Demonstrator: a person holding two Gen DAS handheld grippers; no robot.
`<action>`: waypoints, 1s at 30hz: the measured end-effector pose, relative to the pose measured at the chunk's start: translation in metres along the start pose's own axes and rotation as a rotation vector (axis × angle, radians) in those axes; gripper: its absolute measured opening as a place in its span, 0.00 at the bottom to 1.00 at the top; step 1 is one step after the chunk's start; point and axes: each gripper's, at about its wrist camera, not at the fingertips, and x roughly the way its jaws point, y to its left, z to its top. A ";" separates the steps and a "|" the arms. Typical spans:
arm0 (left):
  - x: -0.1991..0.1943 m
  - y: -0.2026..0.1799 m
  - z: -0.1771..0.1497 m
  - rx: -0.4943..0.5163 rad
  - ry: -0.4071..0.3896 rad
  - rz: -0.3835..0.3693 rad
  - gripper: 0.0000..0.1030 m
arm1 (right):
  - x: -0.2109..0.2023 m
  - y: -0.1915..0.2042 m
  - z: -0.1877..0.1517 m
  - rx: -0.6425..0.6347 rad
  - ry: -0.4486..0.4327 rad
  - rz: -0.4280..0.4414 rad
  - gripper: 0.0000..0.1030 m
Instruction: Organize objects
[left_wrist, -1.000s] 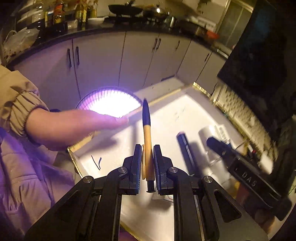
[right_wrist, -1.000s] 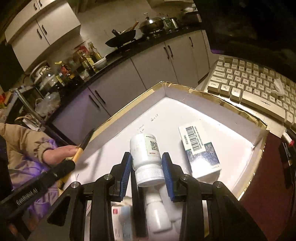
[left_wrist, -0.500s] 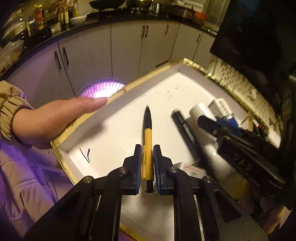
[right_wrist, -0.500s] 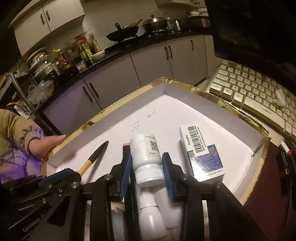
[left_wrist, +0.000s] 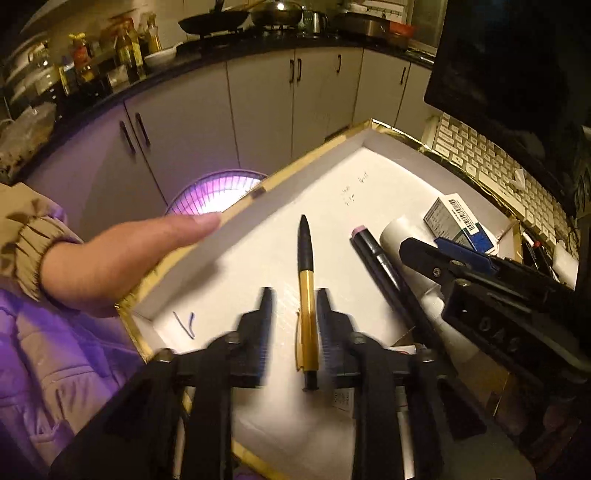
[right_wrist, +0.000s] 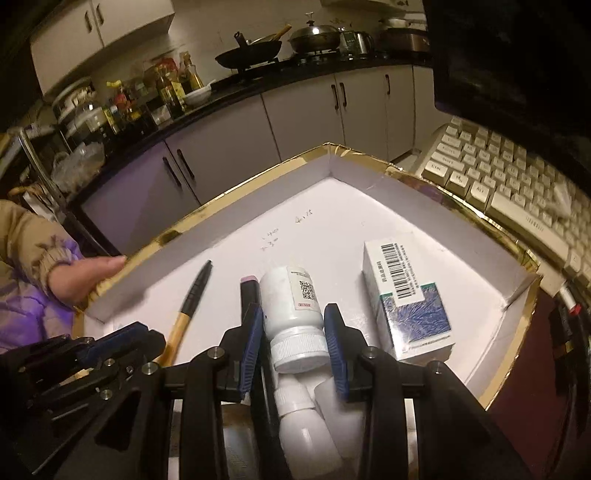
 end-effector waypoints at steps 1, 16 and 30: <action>-0.004 0.000 -0.001 0.000 -0.017 0.001 0.33 | -0.002 -0.004 0.001 0.025 0.000 0.040 0.39; -0.084 -0.051 -0.019 0.016 -0.237 -0.097 0.44 | -0.117 -0.028 -0.033 -0.003 -0.156 0.129 0.55; -0.074 -0.124 -0.035 0.142 -0.129 -0.275 0.44 | -0.163 -0.129 -0.088 0.113 -0.159 -0.110 0.55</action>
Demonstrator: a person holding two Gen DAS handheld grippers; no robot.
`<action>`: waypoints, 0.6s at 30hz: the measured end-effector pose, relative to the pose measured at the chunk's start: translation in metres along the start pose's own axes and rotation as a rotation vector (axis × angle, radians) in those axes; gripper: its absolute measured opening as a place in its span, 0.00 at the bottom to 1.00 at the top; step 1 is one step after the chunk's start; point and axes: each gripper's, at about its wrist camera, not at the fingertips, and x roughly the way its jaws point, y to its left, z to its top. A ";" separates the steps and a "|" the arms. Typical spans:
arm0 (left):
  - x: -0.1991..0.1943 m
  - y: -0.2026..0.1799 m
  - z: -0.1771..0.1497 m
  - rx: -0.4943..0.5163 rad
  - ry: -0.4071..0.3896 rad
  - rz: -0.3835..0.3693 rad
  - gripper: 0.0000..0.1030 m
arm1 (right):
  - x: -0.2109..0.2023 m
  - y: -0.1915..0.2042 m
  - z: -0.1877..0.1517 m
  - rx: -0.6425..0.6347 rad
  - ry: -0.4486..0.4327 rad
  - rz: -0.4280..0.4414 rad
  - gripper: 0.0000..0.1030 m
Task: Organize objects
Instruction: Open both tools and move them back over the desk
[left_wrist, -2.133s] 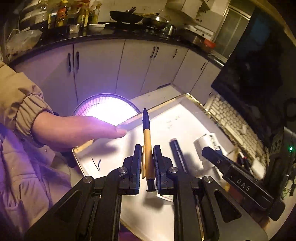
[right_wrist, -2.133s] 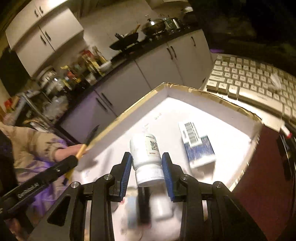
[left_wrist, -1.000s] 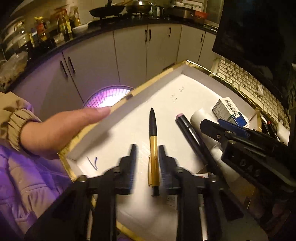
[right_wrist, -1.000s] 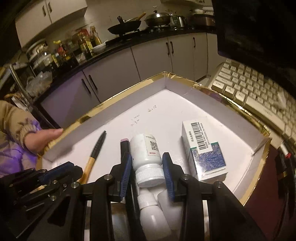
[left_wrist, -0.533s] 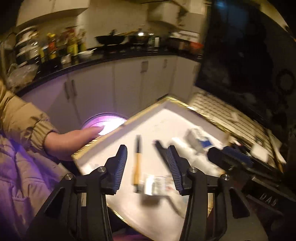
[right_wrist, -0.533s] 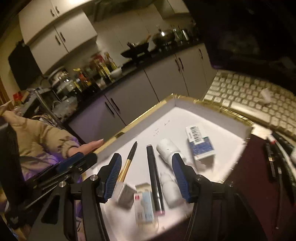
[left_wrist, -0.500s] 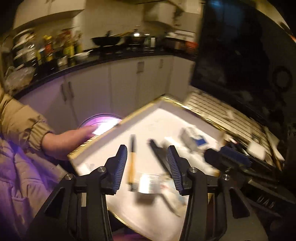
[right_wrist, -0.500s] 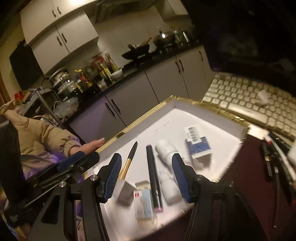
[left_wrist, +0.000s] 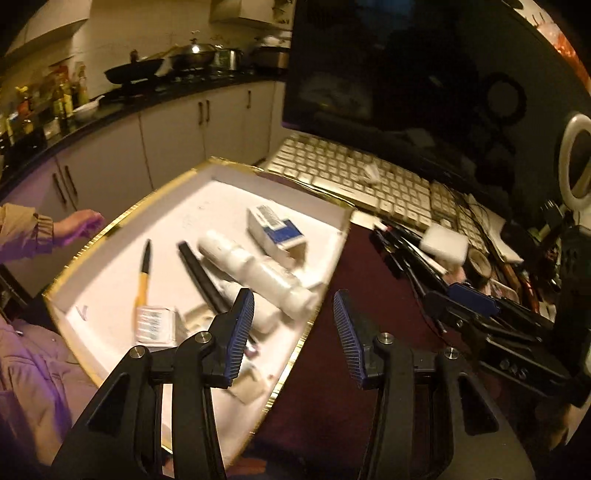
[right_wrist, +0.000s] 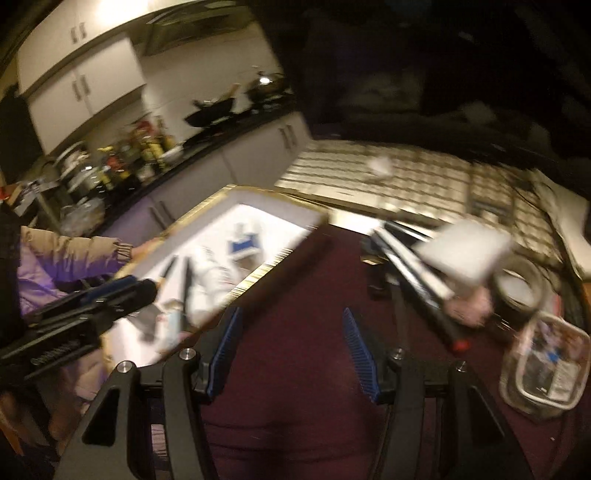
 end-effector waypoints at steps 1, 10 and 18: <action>0.004 -0.004 -0.001 0.005 0.011 -0.005 0.44 | -0.001 -0.007 -0.002 0.008 0.003 -0.013 0.55; 0.018 -0.023 -0.006 0.038 0.061 -0.030 0.44 | -0.005 -0.045 -0.012 0.058 0.013 -0.098 0.55; 0.026 -0.025 -0.007 0.029 0.088 -0.057 0.44 | 0.010 -0.069 0.000 0.044 0.045 -0.152 0.55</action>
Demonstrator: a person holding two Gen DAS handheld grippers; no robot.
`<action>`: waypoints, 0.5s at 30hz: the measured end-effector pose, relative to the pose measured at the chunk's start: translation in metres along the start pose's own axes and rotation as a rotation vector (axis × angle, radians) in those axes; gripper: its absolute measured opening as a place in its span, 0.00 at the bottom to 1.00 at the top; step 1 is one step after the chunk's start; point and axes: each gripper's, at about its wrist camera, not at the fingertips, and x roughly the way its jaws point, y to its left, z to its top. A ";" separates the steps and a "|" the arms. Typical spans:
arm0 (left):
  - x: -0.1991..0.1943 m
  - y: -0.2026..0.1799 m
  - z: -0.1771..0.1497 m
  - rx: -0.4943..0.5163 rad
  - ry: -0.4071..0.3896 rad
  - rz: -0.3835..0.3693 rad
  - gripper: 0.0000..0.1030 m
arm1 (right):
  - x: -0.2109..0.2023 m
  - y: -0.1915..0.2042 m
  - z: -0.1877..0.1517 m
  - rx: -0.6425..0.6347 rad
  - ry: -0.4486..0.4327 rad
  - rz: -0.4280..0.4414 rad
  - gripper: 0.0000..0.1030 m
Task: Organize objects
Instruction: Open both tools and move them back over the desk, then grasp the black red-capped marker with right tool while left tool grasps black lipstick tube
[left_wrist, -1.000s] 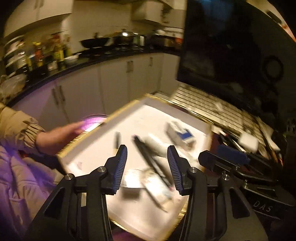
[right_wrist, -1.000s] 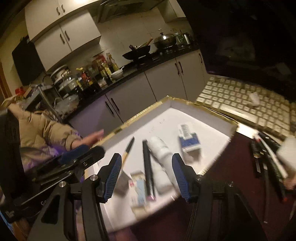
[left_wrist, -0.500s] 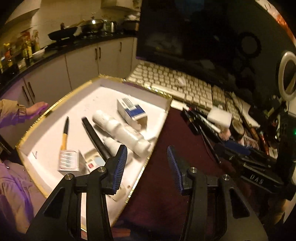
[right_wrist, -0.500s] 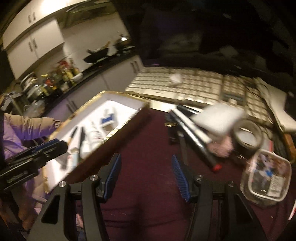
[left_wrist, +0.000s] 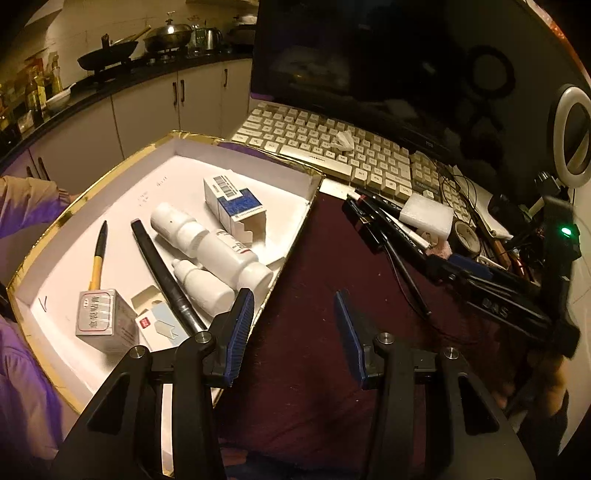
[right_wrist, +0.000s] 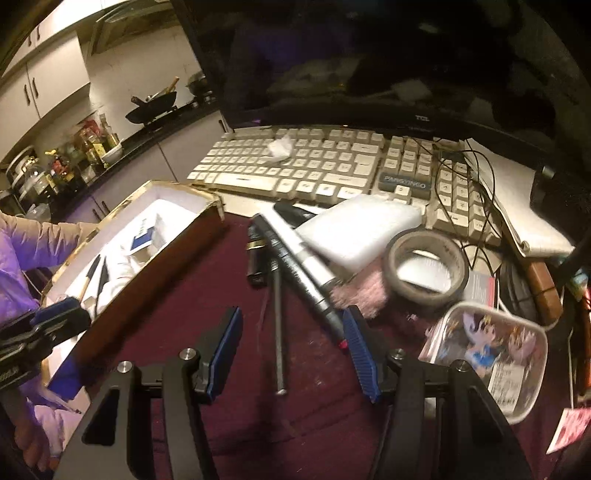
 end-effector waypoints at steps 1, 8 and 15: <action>0.000 0.000 0.000 0.003 -0.002 -0.003 0.44 | 0.006 -0.004 0.001 0.007 0.017 -0.005 0.55; 0.009 0.001 -0.002 -0.014 0.025 -0.036 0.44 | 0.023 -0.010 0.002 -0.019 0.048 -0.055 0.54; 0.008 0.003 -0.004 -0.023 0.019 -0.059 0.44 | 0.029 0.000 0.003 -0.084 0.078 -0.060 0.36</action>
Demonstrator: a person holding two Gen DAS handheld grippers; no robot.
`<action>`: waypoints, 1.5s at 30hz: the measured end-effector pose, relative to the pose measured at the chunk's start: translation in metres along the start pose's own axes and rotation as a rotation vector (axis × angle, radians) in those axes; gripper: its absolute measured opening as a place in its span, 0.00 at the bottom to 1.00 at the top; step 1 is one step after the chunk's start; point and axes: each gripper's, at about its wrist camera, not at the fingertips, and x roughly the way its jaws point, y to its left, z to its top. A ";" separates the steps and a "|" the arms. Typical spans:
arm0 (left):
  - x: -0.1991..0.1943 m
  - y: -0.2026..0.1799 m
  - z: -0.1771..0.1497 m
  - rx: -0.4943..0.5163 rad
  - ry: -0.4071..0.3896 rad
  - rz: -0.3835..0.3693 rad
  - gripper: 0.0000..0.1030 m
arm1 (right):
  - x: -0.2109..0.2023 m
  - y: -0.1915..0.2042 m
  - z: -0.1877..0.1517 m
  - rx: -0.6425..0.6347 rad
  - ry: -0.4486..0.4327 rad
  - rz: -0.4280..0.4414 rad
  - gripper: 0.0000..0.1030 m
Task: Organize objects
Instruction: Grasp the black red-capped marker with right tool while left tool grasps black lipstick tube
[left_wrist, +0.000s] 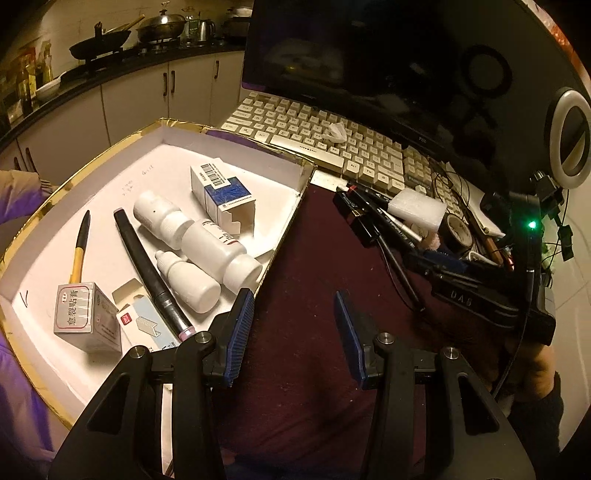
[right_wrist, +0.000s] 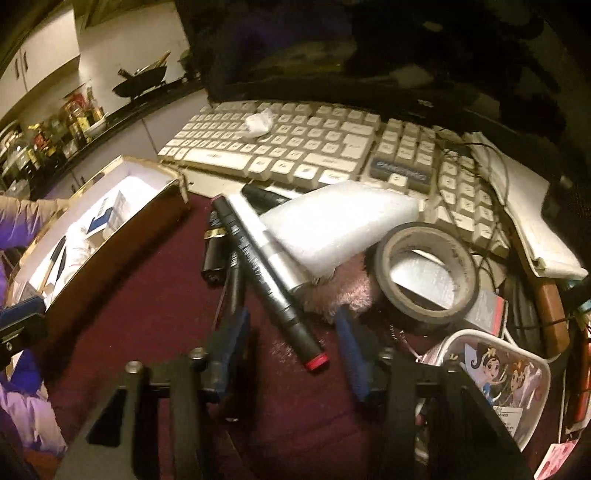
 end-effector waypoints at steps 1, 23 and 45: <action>0.000 0.000 0.000 0.001 -0.002 -0.002 0.44 | 0.000 0.002 0.000 -0.005 0.014 0.027 0.35; 0.013 -0.028 0.010 0.016 0.028 -0.076 0.44 | -0.021 0.000 -0.022 0.045 0.042 0.084 0.15; 0.128 -0.053 0.073 -0.084 0.207 -0.054 0.44 | -0.025 -0.008 -0.033 0.021 0.048 -0.023 0.15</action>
